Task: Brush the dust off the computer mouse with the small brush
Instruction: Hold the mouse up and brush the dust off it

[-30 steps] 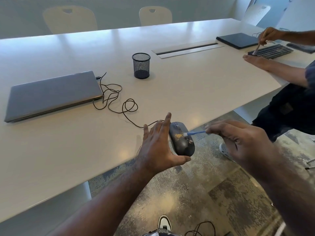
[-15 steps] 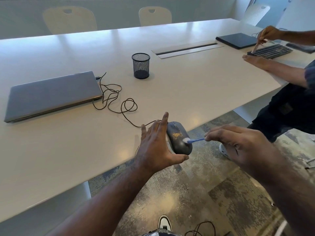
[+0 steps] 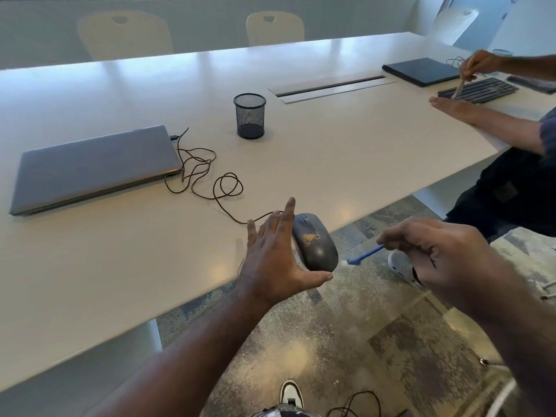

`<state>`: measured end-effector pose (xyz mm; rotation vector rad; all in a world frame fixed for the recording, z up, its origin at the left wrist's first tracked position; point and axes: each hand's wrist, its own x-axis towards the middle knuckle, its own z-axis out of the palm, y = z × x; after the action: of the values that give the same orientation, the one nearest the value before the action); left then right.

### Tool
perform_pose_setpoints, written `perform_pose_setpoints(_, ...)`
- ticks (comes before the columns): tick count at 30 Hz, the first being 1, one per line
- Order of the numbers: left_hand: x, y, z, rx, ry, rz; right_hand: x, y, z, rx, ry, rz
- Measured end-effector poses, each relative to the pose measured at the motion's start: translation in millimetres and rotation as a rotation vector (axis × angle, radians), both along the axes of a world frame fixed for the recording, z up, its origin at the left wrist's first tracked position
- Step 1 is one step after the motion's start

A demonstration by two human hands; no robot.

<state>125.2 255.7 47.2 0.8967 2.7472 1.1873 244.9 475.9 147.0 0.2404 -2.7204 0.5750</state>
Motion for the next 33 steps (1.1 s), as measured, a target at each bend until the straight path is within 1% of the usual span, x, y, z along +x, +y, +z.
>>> perform_pose_setpoints(4, 4, 4, 3, -0.021, 0.023, -0.005, 0, -9, 0, -0.05, 0.142, -0.036)
perform_pose_setpoints(12, 12, 10, 9, -0.031, 0.037, -0.006, -7, -37, -3, 0.002, 0.183, 0.042)
perform_pose_setpoints(14, 13, 10, 9, -0.042, 0.032, -0.014, -9, -42, -3, 0.058, 0.167, 0.06)
perform_pose_setpoints(18, 13, 9, 10, -0.049, 0.038, -0.002, -9, -47, -6, 0.154, 0.071, 0.071)
perform_pose_setpoints(22, 12, 8, 9, -0.051, 0.023, 0.009, -9, -41, -5, 0.154, 0.075, 0.075)
perform_pose_setpoints(29, 11, 11, 8, -0.083, 0.011, -0.003, -9, -38, -2, 0.079, 0.139, 0.096)
perform_pose_setpoints(33, 10, 12, 9, -0.089, 0.021, -0.005, -8, -42, -4, 0.135, 0.061, 0.074)
